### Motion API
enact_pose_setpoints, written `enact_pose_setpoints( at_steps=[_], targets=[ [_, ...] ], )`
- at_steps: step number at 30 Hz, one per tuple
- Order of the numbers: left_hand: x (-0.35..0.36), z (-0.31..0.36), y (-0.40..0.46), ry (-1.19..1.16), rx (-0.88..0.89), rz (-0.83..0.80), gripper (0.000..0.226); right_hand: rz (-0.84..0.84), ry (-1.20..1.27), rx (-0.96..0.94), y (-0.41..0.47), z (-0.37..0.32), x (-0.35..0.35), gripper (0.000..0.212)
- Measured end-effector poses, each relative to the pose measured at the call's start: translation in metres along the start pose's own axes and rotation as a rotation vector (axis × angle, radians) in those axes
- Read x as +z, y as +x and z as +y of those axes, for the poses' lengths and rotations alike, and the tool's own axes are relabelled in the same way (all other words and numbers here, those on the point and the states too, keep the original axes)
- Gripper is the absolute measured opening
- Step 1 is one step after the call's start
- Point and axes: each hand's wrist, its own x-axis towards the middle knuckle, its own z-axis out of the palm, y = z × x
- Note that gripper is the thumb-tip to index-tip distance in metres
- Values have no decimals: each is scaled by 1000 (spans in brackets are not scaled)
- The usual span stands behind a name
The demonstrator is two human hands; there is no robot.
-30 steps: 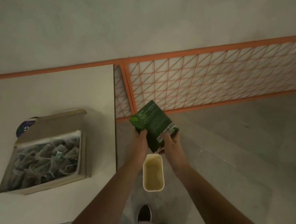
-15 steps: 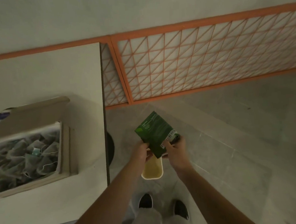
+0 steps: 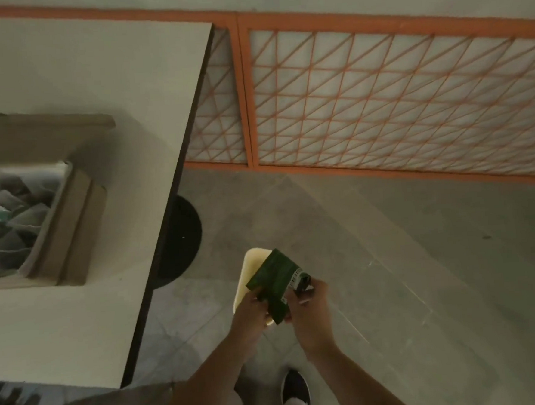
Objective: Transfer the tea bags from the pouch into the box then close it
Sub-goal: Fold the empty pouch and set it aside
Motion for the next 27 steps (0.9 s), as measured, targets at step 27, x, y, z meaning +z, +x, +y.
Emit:
enact_pose_setpoints(
  at_steps=[27],
  targets=[
    [-52, -145, 233, 830, 196, 144, 44, -254, -562, -5, 200, 225, 144, 41]
  ],
)
